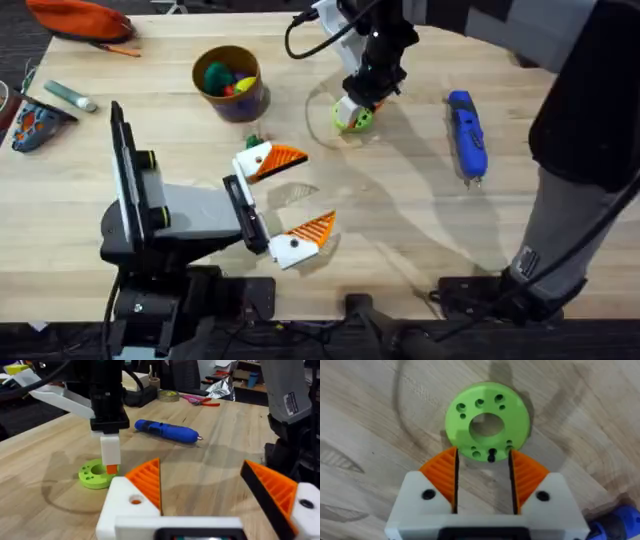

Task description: Pick up the gripper from the table and insert it into the empty holder that is missing its gripper. Then pick up a screw, insert it into the mounting hole, and use the screwdriver to tighten it. Finally, clean up the table by picking up the vegetable and placing it into the bucket.

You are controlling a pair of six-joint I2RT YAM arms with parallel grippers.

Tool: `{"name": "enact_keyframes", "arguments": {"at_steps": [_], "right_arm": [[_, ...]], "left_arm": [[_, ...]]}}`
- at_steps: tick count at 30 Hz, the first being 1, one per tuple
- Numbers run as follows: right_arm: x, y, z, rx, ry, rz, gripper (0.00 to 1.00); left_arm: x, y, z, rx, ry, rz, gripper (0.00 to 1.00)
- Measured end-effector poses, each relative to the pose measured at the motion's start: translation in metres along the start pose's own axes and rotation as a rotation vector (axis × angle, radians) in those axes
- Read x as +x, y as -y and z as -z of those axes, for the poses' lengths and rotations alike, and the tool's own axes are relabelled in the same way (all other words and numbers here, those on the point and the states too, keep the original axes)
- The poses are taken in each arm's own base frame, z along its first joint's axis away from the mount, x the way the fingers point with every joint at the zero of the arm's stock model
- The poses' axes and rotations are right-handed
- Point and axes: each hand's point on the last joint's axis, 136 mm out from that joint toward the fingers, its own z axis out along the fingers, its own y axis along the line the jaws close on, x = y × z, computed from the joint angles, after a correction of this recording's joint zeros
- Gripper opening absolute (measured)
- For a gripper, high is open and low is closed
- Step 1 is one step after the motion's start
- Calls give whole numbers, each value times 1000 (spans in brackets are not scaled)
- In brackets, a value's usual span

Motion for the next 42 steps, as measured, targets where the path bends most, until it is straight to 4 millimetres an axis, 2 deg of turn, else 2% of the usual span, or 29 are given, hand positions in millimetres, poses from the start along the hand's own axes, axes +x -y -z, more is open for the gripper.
{"name": "enact_keyframes", "arguments": {"at_steps": [5,12,15,19,23,42], "right_arm": [[1,1,-7,1,-18,-1,489],[1,2,-7,6,-19,-2,472],[2,2,-7,6,-20,-2,438],[2,2,-7,5,-22,-2,334],[2,2,-7,5,-23,-2,294],[3,4,-7,20,-27,-2,236]], "left_arm": [[0,0,0,0,0,0,985],[0,0,0,0,0,0,985],[0,0,0,0,0,0,985],[0,0,0,0,0,-1,985],[0,0,0,0,0,0,985],[0,0,0,0,0,-1,985]]}}
